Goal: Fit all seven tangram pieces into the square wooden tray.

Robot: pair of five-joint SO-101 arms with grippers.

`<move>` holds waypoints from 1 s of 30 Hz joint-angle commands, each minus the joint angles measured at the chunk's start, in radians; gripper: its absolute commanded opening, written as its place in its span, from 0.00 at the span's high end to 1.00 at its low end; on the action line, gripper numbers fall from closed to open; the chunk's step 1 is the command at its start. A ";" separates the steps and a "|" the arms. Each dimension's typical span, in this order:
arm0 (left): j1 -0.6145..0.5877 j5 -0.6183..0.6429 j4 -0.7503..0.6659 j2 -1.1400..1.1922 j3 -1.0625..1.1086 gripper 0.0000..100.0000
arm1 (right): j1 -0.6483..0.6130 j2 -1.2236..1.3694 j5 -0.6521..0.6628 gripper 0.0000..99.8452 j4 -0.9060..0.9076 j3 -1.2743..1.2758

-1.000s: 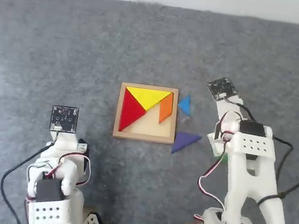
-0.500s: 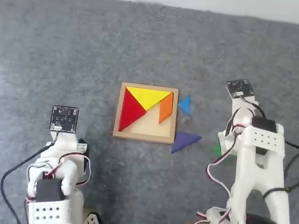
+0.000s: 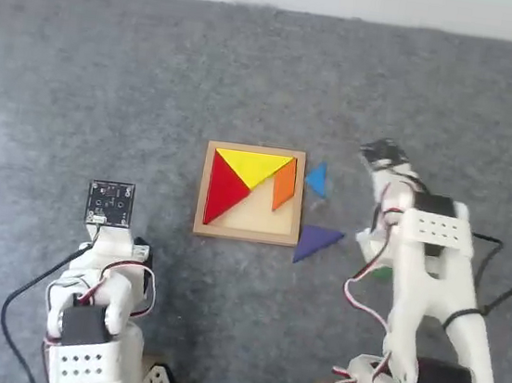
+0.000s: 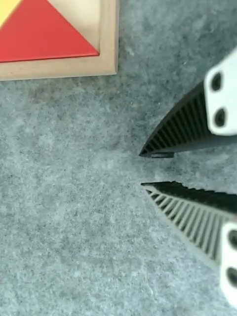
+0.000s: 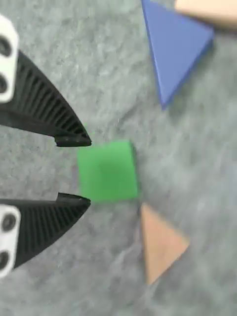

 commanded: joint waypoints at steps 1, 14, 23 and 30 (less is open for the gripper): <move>0.003 0.000 0.003 -0.018 -0.012 0.92 | -0.180 0.001 0.051 0.84 0.038 -0.054; 0.003 0.000 0.003 -0.018 -0.012 0.92 | -0.355 0.004 0.503 0.82 -0.024 -0.072; 0.003 0.000 0.003 -0.018 -0.012 0.92 | -0.371 0.130 0.671 0.72 -0.145 -0.074; 0.003 0.000 0.003 -0.018 -0.012 0.92 | -0.397 0.266 0.701 0.72 -0.171 -0.146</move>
